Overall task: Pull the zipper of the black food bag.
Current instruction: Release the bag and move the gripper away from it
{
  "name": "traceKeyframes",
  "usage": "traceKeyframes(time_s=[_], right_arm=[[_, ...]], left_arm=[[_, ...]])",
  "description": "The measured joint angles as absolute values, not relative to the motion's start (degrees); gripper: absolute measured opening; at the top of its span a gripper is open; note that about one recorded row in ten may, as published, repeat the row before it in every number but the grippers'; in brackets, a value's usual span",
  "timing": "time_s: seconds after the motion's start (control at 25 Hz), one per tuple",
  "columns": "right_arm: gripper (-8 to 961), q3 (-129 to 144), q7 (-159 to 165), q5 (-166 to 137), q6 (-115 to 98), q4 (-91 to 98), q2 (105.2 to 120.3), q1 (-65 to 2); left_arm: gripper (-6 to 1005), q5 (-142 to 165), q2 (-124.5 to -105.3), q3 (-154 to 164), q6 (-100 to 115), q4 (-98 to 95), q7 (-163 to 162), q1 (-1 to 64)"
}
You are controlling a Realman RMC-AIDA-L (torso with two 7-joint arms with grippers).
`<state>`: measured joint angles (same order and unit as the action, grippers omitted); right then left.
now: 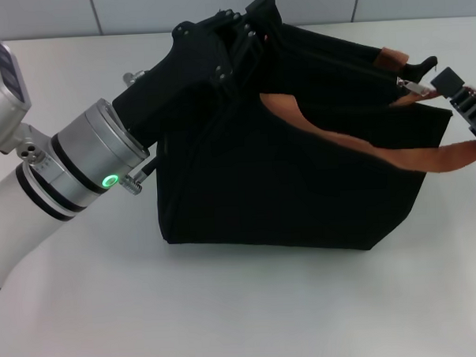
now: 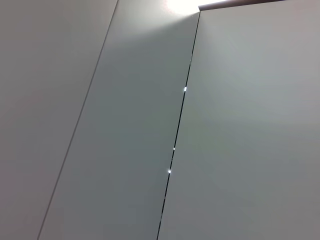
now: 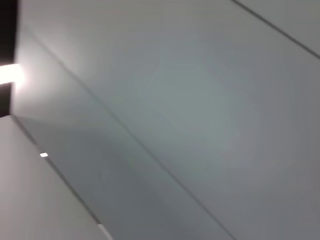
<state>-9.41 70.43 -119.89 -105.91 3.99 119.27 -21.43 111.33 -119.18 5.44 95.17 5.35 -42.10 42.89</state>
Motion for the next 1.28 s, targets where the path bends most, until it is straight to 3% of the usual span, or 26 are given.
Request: traceKeyframes(time_s=[0.28,0.72,1.28], right_arm=[[204,-8.7,69.8,-121.0,-108.2,3.7,119.35,-22.5],[640,-1.2,72.3,-121.4,-111.3,3.3,119.34,-25.2],[644,-2.3,63.8,-120.1,-120.0,4.5,119.29,-21.9]], left_arm=[[77,111.6,-119.18,5.4,95.2,5.8,-42.1,42.4],[79,111.7,-119.18,5.5,95.3,5.9,-42.1,42.3],[81,111.4,-118.92,4.7,91.0,3.8,-42.4,39.0]])
